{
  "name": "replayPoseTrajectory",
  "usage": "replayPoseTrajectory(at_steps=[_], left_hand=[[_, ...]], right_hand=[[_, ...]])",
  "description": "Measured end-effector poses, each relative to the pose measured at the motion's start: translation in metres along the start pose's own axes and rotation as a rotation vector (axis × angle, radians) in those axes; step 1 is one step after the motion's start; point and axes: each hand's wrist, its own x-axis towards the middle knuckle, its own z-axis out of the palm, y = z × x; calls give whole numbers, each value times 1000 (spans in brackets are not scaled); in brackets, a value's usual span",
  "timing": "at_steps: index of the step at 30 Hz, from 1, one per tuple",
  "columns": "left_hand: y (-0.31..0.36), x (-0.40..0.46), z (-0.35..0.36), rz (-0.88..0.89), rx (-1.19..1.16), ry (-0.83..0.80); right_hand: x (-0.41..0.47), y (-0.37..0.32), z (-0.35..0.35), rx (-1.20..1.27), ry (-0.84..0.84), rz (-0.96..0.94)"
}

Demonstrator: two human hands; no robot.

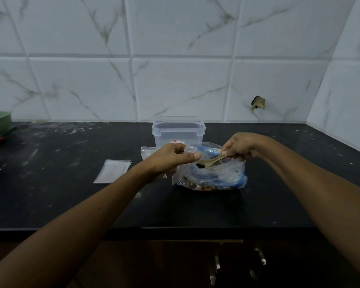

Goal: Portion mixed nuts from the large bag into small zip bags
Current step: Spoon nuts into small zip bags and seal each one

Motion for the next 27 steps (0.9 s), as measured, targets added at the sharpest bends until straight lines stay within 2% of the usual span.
replayPoseTrajectory(at_steps=[7,12,19,24,27], left_hand=[[7,1,7,18,144,70],[10,6,22,38,370,260],[17,17,36,101,406,460],[16,21,38,161,368,561],[16,23,37,182,332,633]], right_hand=[[-13,2,-28,102,14,27],[-25,-15,-49,66,83,-41],[-55,-65,-36,-386,230,-265],[-81,-94,4,-838,507,-582],[-87,-102,13,-1012,654,-680]])
